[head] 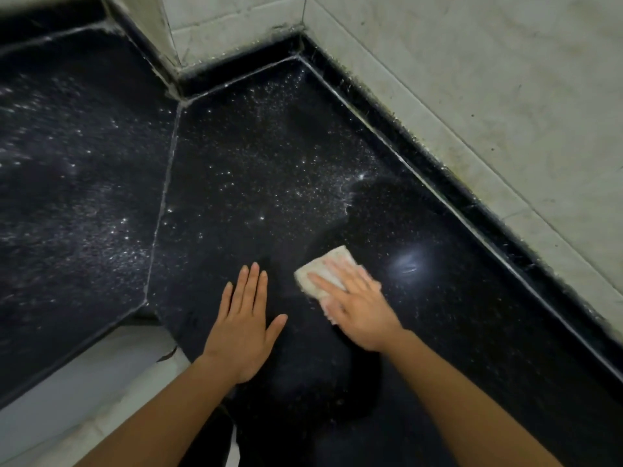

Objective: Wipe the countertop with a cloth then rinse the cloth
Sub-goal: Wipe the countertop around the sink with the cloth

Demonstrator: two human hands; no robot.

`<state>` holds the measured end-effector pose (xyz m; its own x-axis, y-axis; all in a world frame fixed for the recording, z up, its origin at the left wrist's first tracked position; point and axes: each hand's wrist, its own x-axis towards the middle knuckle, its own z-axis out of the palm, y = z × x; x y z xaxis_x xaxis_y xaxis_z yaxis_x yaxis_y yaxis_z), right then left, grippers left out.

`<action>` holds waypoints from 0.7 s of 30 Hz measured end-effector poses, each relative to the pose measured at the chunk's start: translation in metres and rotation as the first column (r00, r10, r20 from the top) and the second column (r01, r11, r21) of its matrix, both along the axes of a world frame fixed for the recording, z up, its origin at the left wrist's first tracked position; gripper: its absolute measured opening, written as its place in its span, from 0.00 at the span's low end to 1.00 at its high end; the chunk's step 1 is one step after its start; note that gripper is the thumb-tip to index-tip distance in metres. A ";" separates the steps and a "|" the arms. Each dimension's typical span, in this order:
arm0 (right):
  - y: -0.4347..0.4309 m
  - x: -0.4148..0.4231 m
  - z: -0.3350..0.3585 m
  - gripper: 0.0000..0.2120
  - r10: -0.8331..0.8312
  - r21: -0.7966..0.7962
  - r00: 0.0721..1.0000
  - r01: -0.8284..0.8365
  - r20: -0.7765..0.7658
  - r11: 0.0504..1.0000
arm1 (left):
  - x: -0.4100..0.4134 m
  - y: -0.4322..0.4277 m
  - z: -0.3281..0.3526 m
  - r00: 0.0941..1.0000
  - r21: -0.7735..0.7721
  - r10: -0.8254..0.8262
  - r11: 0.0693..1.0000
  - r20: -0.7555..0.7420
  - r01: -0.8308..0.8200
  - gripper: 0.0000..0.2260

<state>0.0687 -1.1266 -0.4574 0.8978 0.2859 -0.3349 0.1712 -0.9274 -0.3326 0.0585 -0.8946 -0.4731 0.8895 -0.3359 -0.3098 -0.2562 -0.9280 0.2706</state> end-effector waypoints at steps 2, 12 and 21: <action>-0.027 0.021 -0.002 0.26 -0.263 -0.079 0.964 0.265 0.029 0.961 | -0.008 0.019 -0.005 0.998 0.040 0.038 0.998 0.053 -0.040 0.33; -0.014 0.034 -0.010 0.26 -0.756 -0.151 0.652 0.755 0.061 0.638 | -0.027 0.070 -0.009 0.964 0.036 0.236 0.970 0.123 -0.242 0.35; 0.099 -0.050 -0.007 0.25 0.018 -0.013 0.997 -0.017 0.072 1.000 | -0.025 0.069 -0.008 0.962 0.024 0.252 0.966 0.108 -0.256 0.36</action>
<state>0.0192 -1.0276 -0.4649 0.9147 0.2983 -0.2728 0.2111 -0.9280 -0.3071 0.0334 -0.8254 -0.4808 0.9719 -0.0851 -0.2196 -0.0359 -0.9750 0.2193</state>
